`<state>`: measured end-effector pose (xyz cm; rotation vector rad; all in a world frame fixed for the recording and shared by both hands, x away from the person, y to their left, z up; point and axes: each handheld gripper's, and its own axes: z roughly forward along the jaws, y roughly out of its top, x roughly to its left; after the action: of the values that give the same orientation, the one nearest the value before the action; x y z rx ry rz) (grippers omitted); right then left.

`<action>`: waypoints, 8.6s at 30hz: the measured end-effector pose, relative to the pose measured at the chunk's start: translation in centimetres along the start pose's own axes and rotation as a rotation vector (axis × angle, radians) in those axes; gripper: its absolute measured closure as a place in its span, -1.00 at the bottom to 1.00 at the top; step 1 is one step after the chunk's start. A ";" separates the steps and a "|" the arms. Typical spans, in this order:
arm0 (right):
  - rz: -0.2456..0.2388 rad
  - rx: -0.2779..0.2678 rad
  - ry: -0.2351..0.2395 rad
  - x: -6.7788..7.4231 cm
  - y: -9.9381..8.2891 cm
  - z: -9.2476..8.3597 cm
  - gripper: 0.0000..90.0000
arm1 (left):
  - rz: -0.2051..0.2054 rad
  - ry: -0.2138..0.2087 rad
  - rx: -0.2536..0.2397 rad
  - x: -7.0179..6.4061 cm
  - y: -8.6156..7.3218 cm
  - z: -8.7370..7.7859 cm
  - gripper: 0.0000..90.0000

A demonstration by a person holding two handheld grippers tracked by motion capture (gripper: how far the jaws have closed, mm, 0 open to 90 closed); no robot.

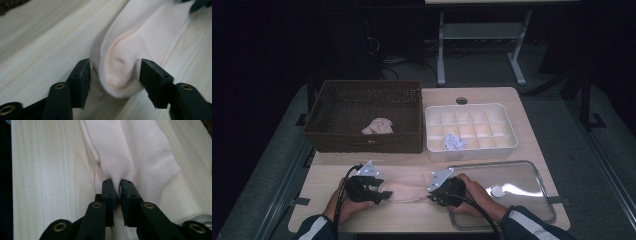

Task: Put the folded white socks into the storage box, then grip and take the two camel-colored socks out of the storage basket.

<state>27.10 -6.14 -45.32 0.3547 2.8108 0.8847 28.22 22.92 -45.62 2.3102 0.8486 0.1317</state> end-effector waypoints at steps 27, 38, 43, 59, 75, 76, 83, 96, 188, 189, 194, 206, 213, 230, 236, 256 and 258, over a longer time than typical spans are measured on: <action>0.032 -0.143 0.041 0.3 0.7 -2.7 0.99 | -0.035 0.010 -0.075 0.5 0.5 -0.1 -0.34; 0.059 -0.029 -0.011 -0.3 0.5 0.7 0.96 | 0.051 0.085 -0.004 0.3 0.3 0.7 -0.29; 0.052 -0.021 -0.029 -1.0 0.7 0.9 0.94 | 0.045 0.088 0.001 0.7 0.4 0.5 -0.22; 0.008 -0.025 -0.002 -2.7 1.3 1.3 0.90 | -0.001 0.069 -0.029 1.9 0.2 0.3 -0.06; 0.030 -0.072 -0.018 -2.5 4.2 1.7 1.00 | -0.092 0.058 -0.081 2.4 0.3 0.7 -0.40; 0.037 -0.073 -0.013 -2.5 4.3 1.8 1.00 | -0.083 0.062 -0.074 2.4 0.4 0.8 -0.40; 0.014 -0.023 -0.032 -2.4 4.7 3.2 0.97 | -0.052 0.077 -0.058 1.9 0.5 0.9 -0.39; 0.013 0.004 -0.014 -2.6 4.7 3.8 0.92 | -0.062 -0.151 -0.091 1.8 0.6 0.0 0.73; 0.039 0.000 -0.026 -4.1 0.9 -0.4 0.85 | 0.167 -0.197 -0.075 -3.8 5.8 4.2 0.62; 0.039 0.000 -0.026 -4.1 0.9 -0.4 0.85 | 0.167 -0.197 -0.075 -3.8 5.8 4.2 0.64; 0.028 0.023 -0.047 -4.0 0.9 -0.1 0.76 | 0.233 -0.225 -0.049 -4.9 6.3 5.7 0.66; 0.066 -0.101 -0.117 -4.5 1.7 -2.9 0.71 | 0.156 -0.142 -0.124 -3.4 6.0 3.4 0.06; 0.060 -0.153 -0.090 -3.6 2.7 -3.1 0.81 | 0.123 -0.095 -0.114 -2.1 5.0 3.2 0.17; 0.039 -0.189 -0.023 -2.0 5.0 -0.9 0.79 | 0.133 -0.087 -0.081 -2.2 4.4 4.7 0.12; 0.004 -0.092 -0.020 -2.1 4.8 0.8 0.78 | 0.133 -0.088 -0.066 -1.7 4.1 4.7 0.08; 0.042 0.011 -0.030 -3.3 2.3 1.3 0.79 | 0.014 -0.074 -0.137 0.1 5.5 5.0 -0.15; 0.047 0.010 -0.027 -3.3 2.2 1.2 0.79 | 0.009 -0.082 -0.129 0.0 6.0 5.7 -0.20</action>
<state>30.94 -4.59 -44.72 0.4323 2.7936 0.8696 33.17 16.36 -46.29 2.1838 0.7658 0.0917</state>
